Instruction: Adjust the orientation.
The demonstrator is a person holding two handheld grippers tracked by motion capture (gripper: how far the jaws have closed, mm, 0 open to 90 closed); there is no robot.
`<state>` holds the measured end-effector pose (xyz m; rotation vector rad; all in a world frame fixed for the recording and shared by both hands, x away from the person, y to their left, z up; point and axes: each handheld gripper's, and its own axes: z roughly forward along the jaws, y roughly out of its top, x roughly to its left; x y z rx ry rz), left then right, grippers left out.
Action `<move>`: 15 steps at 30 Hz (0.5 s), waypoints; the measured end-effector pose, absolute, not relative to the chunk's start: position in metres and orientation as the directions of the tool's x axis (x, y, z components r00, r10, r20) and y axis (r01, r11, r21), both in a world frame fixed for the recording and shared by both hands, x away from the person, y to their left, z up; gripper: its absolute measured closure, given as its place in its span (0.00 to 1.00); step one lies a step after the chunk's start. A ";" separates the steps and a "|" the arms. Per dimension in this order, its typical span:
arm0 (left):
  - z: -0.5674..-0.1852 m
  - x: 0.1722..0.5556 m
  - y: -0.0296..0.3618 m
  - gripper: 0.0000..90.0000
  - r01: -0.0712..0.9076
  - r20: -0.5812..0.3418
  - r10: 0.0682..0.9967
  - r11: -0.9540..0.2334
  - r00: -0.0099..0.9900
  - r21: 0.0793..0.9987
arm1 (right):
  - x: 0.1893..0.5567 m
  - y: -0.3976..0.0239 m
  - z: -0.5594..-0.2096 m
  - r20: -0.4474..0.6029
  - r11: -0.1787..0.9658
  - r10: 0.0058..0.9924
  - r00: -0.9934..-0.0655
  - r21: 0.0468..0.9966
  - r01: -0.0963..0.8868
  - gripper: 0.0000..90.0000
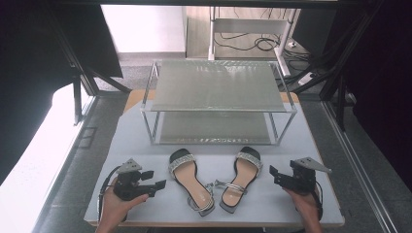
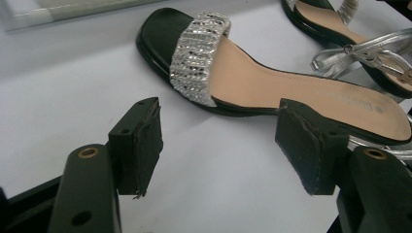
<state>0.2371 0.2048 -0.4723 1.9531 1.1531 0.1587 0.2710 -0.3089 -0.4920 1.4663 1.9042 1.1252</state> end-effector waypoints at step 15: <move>-0.467 0.225 0.204 0.36 0.663 -0.309 0.760 -0.207 0.572 0.720 | 0.252 -0.302 -0.461 0.079 0.197 0.859 -0.505 0.861 0.469 0.61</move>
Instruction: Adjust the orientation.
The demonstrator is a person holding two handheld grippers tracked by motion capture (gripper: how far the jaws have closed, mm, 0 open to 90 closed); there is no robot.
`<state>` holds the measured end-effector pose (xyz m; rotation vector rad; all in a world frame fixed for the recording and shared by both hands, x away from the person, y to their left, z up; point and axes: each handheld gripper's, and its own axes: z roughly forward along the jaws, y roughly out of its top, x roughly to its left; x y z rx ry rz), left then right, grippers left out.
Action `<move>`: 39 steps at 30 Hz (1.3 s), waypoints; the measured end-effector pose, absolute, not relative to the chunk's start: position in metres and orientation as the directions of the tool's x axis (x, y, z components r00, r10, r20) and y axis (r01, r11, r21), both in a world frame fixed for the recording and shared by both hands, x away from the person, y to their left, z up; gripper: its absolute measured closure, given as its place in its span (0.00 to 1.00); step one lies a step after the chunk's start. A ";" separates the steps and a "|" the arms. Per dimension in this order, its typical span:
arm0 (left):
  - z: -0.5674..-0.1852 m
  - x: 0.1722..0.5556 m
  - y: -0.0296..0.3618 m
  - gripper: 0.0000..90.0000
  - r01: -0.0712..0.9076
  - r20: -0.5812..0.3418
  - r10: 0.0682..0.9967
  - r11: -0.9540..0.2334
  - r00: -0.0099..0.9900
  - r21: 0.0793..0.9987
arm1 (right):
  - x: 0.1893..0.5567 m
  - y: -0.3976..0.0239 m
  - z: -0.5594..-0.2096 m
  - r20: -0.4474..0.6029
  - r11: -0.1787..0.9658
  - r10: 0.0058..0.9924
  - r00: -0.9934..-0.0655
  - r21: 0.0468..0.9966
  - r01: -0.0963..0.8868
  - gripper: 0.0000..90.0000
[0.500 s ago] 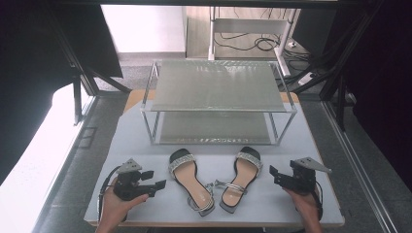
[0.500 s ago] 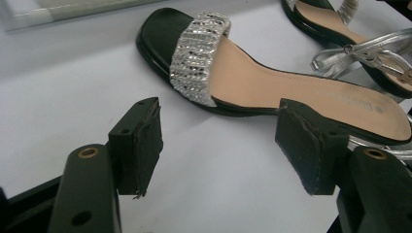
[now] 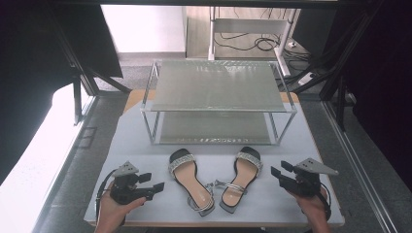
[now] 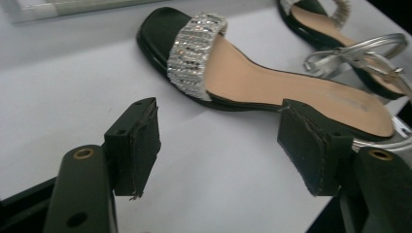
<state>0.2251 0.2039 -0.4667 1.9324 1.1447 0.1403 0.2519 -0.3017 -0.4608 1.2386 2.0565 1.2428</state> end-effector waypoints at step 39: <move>-0.469 0.218 0.195 0.35 0.671 -0.285 0.758 -0.258 0.587 0.695 | 0.212 -0.157 -0.468 0.047 0.562 0.471 -0.881 0.754 0.340 1.00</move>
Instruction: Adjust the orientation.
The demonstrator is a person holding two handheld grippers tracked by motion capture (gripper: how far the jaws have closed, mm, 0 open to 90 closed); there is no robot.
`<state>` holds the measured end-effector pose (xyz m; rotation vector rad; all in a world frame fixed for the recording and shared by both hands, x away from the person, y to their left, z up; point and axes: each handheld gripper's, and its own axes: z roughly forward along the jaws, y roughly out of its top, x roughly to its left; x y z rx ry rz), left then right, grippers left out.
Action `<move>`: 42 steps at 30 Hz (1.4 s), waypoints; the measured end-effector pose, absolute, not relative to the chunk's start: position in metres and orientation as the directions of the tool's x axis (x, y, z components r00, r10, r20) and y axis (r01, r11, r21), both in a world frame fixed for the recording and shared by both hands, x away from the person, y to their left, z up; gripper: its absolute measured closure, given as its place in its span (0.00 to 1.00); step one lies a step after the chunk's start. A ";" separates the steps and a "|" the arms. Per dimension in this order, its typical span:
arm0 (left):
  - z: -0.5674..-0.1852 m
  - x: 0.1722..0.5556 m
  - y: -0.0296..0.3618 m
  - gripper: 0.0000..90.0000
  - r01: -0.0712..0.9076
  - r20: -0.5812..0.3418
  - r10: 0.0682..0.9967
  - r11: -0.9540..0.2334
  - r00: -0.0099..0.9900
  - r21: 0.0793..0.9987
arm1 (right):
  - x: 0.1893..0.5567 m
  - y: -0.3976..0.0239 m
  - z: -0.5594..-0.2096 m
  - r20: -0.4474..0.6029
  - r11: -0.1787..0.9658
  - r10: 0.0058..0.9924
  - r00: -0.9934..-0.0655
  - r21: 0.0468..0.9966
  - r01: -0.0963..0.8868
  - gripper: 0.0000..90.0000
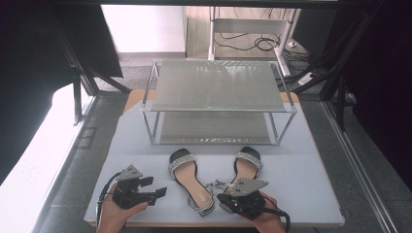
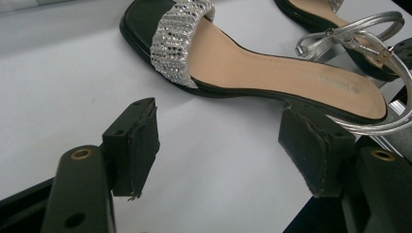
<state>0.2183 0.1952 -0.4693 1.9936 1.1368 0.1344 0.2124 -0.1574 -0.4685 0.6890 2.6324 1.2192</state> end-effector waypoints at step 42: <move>-0.463 0.220 0.239 0.34 0.674 -0.313 0.794 -0.159 0.522 0.721 | 0.199 0.001 -0.489 0.101 0.549 0.309 -0.946 0.793 0.264 0.95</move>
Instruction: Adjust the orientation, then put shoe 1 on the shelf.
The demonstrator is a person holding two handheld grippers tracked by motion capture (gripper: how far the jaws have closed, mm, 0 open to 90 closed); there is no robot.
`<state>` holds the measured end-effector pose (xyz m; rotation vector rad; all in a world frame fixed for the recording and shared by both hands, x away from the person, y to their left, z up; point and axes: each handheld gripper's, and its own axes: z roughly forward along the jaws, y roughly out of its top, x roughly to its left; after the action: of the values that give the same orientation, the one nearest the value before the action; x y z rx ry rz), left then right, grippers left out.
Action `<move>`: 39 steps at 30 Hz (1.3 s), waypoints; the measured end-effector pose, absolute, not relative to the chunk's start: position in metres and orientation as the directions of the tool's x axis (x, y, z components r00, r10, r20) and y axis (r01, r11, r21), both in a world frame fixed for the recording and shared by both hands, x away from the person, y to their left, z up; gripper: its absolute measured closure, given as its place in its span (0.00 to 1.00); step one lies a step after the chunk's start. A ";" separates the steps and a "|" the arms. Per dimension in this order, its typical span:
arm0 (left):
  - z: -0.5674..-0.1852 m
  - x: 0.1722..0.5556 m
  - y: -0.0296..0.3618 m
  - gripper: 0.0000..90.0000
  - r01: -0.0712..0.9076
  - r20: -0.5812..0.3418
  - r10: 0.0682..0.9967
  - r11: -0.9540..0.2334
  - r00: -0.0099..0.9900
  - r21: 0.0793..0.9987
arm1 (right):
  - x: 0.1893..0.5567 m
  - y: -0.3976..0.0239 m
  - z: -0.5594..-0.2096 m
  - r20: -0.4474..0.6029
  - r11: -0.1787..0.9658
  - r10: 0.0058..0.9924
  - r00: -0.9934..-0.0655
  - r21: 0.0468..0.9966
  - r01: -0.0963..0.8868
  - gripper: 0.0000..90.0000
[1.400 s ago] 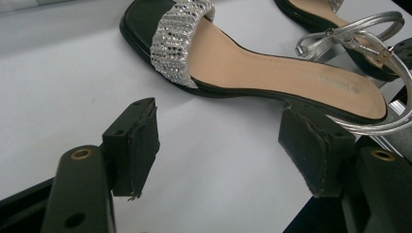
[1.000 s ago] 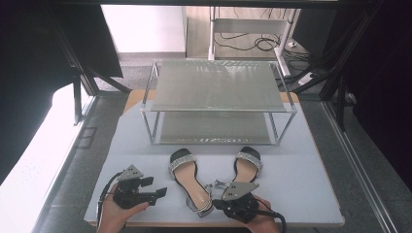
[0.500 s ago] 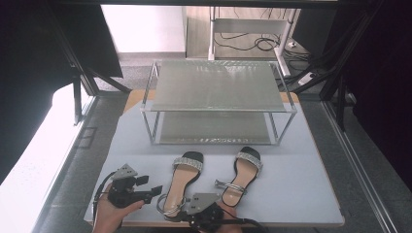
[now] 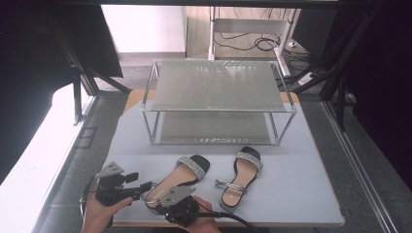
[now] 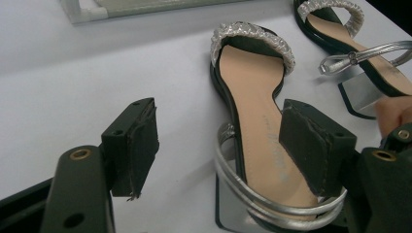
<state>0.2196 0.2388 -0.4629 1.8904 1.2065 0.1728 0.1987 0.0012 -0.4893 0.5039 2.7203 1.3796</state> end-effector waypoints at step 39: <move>-0.426 0.250 0.175 0.33 0.712 -0.272 0.725 -0.407 0.633 0.572 | 0.211 -0.251 -0.441 0.075 0.200 0.730 -0.679 0.927 0.318 0.62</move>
<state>0.2500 0.1748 -0.4257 2.1865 1.1171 0.0254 0.2115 -0.2507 -0.4411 0.9795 2.1000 1.4764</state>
